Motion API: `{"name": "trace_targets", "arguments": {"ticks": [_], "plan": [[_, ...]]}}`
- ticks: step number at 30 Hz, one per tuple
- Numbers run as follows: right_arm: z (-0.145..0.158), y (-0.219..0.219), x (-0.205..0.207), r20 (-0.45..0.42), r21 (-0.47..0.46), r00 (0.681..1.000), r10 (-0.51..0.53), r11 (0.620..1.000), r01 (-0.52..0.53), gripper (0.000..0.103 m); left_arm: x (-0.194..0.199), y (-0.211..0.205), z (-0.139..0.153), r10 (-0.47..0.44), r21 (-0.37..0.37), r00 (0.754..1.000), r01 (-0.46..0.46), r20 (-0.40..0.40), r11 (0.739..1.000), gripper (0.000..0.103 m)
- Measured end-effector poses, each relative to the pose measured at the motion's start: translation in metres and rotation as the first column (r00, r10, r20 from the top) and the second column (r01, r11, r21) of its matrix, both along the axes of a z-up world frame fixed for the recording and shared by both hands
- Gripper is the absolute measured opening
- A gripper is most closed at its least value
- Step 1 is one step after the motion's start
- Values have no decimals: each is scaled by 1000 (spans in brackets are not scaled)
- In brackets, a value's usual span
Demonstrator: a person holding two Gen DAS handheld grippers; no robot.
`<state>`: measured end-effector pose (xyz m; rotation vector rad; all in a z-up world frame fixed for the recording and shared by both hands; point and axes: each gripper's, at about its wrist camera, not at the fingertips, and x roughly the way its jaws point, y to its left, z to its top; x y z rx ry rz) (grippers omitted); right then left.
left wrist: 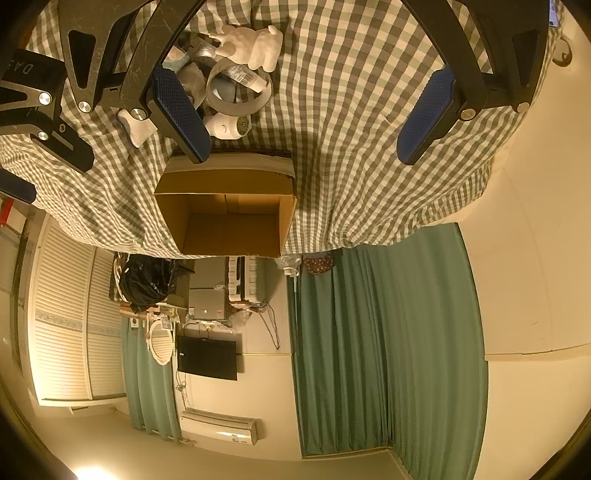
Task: Organize objects
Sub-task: 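Move both tools toward the scattered items beside the cardboard box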
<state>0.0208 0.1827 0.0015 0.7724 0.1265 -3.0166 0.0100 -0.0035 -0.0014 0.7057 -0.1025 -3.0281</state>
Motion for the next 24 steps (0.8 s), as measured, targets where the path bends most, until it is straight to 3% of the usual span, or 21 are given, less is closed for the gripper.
{"name": "trace_targets", "arguments": {"ticks": [24], "plan": [[0,-3,0,-1,3,1000,4,1000,-4,103,-3,-7,-2,15,29,1000,-15,24,999,103]]}}
